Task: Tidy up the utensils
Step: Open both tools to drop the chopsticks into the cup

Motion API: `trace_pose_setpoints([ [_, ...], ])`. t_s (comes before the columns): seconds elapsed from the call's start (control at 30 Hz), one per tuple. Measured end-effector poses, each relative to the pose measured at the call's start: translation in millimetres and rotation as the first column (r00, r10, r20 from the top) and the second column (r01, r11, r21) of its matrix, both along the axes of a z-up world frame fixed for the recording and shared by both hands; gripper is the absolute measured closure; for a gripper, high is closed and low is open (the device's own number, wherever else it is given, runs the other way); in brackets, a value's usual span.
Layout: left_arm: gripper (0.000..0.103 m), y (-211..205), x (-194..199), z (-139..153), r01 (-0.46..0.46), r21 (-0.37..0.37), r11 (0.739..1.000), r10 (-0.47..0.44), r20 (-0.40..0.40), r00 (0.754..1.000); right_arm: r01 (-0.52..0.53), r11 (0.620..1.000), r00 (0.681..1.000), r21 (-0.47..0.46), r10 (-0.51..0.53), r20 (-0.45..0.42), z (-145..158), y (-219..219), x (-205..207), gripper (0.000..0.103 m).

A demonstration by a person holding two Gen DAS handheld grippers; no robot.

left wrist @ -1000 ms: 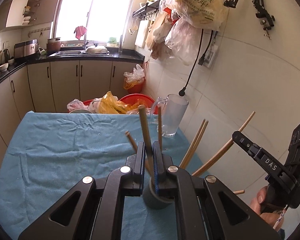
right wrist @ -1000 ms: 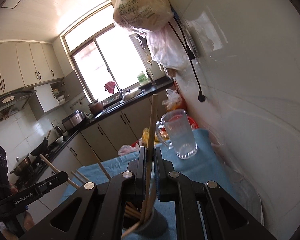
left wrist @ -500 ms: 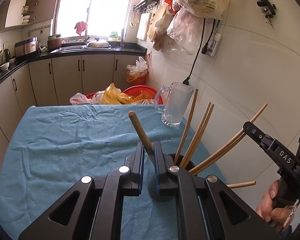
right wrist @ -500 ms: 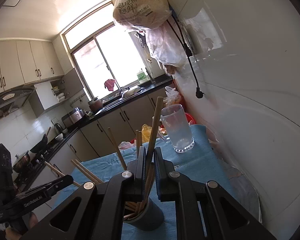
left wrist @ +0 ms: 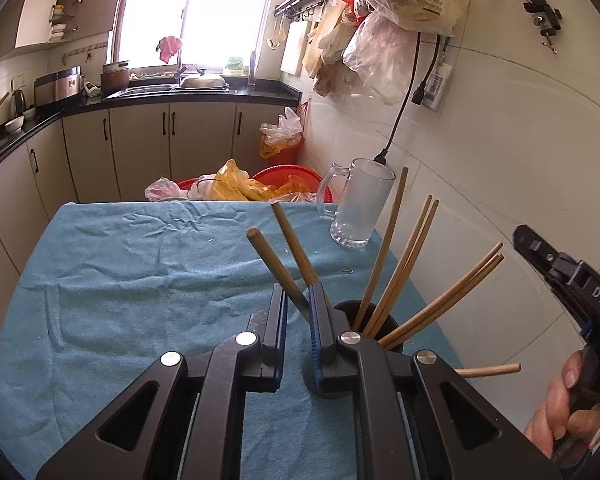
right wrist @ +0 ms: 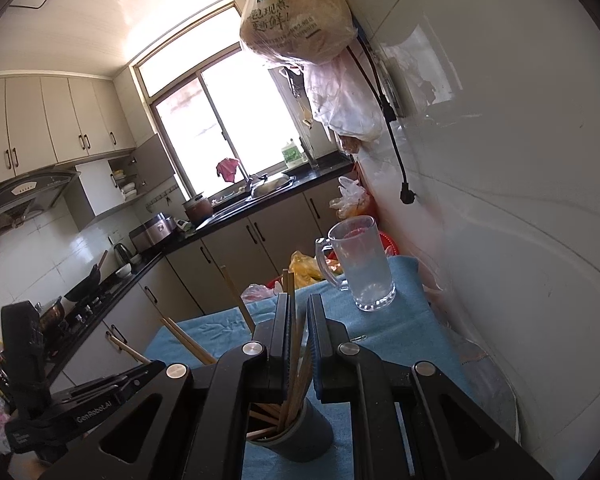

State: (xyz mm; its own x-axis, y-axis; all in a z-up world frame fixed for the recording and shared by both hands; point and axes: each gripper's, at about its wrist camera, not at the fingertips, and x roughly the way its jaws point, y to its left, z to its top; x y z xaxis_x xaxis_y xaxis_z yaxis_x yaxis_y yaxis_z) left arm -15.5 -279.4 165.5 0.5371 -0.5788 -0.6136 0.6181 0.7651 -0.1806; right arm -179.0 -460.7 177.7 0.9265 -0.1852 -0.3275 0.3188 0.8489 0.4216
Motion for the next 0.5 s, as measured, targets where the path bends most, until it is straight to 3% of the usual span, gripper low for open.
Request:
trace_pose_setpoints([
  [0.1,0.088,5,-4,2,-0.012,0.000,1.000,0.012,0.006,1.000,0.009,1.000,1.000,0.002,-0.009,0.008,7,2,-8,0.090],
  [0.2,0.077,13,-10,6,-0.031,-0.009,0.999,0.031,0.020,0.999,0.026,1.000,0.999,0.003,-0.026,0.025,15,7,-22,0.078],
  [0.3,0.067,22,-17,10,-0.047,-0.012,0.999,0.047,0.035,0.998,0.043,0.999,0.998,-0.012,-0.043,0.043,24,19,-42,0.062],
  [0.37,0.062,30,-23,13,-0.063,-0.010,0.998,0.064,0.047,0.997,0.068,0.997,0.997,-0.023,-0.066,0.046,29,28,-56,0.043],
  [0.5,0.048,53,-38,19,-0.108,-0.031,0.994,0.110,0.068,0.992,0.124,0.991,0.991,-0.048,-0.121,0.059,35,45,-86,0.026],
])
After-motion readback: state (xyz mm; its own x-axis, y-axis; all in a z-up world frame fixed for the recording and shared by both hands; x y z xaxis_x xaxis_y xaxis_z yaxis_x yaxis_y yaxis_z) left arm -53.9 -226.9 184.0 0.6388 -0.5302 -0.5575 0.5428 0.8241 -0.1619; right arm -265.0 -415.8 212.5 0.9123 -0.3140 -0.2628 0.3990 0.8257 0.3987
